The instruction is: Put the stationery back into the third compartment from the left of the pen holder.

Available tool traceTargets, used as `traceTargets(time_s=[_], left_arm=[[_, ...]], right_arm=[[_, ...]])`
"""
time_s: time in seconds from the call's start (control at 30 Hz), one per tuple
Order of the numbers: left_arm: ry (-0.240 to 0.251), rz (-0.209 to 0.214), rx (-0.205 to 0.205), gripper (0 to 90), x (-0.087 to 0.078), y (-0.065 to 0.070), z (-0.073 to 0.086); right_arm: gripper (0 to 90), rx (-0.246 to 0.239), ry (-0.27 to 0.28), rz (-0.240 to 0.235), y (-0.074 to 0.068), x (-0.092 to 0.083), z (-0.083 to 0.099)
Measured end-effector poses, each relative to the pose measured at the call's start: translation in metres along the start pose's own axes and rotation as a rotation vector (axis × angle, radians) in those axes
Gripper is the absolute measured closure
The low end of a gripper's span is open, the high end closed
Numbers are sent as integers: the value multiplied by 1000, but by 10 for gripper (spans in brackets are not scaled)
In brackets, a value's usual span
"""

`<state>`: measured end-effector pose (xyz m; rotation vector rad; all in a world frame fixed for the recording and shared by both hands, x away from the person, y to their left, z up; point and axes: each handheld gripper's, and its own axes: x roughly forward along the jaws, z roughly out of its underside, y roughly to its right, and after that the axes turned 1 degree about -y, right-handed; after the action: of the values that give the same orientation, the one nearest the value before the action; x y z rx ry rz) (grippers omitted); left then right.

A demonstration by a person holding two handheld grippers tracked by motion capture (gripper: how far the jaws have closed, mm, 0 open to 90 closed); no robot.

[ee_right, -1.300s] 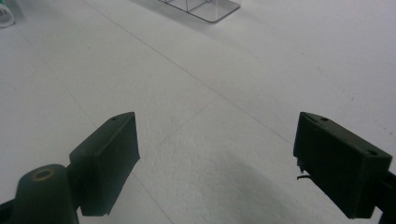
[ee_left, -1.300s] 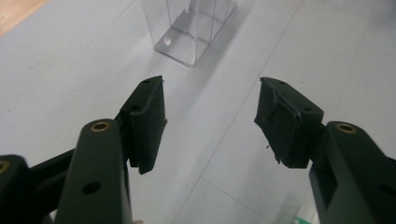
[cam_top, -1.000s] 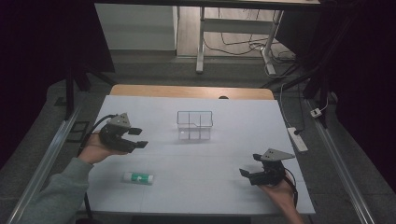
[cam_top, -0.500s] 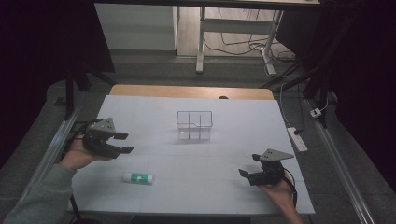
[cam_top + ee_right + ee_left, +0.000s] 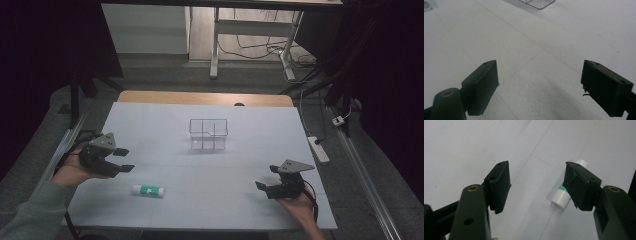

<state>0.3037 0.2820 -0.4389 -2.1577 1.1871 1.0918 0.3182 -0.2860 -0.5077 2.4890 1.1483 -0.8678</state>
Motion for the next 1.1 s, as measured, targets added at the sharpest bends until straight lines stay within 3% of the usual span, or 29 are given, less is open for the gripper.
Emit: traceTargets(time_s=[0.43, 0.83, 1.1], left_arm=[[-92, 49, 78, 357, 11, 6, -2], [-228, 102, 202, 317, 42, 21, -14], [-324, 115, 246, 298, 63, 33, -13]], right_arm=[[140, 3, 3, -4, 0, 2, 0], [140, -3, -10, -6, 0, 4, 0], [140, -4, -8, -10, -1, 4, 0]])
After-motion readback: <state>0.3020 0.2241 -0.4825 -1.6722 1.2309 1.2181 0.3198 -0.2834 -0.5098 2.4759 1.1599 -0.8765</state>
